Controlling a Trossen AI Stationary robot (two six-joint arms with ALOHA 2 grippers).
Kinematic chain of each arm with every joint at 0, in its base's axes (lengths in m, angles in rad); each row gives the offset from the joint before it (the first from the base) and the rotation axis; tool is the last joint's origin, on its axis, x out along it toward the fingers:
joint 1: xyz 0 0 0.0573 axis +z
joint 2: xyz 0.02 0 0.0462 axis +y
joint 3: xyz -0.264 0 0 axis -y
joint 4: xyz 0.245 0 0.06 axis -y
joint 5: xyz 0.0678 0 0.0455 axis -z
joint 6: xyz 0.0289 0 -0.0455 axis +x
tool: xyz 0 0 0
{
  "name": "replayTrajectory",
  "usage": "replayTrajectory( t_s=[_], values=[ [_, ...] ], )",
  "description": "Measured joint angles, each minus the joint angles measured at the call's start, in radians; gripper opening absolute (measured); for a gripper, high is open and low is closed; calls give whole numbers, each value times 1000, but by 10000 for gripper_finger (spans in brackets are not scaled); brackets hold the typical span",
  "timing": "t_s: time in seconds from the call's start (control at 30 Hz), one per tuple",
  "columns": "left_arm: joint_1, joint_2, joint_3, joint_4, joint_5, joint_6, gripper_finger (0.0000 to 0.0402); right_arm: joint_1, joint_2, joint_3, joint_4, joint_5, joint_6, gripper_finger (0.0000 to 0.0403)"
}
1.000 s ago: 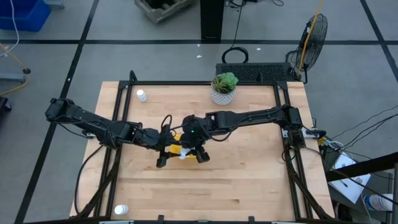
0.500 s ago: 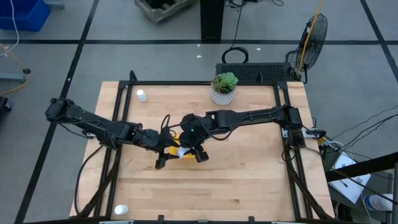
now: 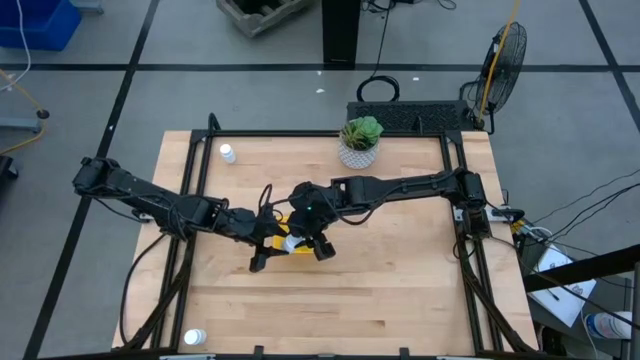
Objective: Pick and place pill bottles into a basket
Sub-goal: Put the white pill bottle into the yellow bin
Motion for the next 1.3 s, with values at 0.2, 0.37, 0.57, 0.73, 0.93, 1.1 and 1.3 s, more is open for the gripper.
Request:
replayTrajectory(
  t_s=[0.2, 0.37, 0.57, 0.73, 0.93, 1.1, 1.3],
  values=[
    [0, 0, 0, 0, 0, -3, 239, -5, 0, 0, 7, 1, -7, 154],
    [0, 0, 0, -2, -1, -3, 239, -12, 0, 0, 21, 1, -10, 157],
    [0, 0, 0, -19, -1, -12, 239, -13, 0, 0, 21, 2, -13, 154],
    [0, 0, -1, -32, -2, -14, 239, -13, -18, 0, 16, 3, -13, 157],
    [0, 1, -2, -24, -55, -17, 239, -13, -50, 1, 24, 3, -9, 154],
    [0, 1, -2, -4, -60, -16, 239, -13, -52, 1, 13, 0, -2, 158],
    [0, 1, -2, 18, -51, -15, 239, -13, -52, 1, 17, 0, -2, 154]
  ],
)
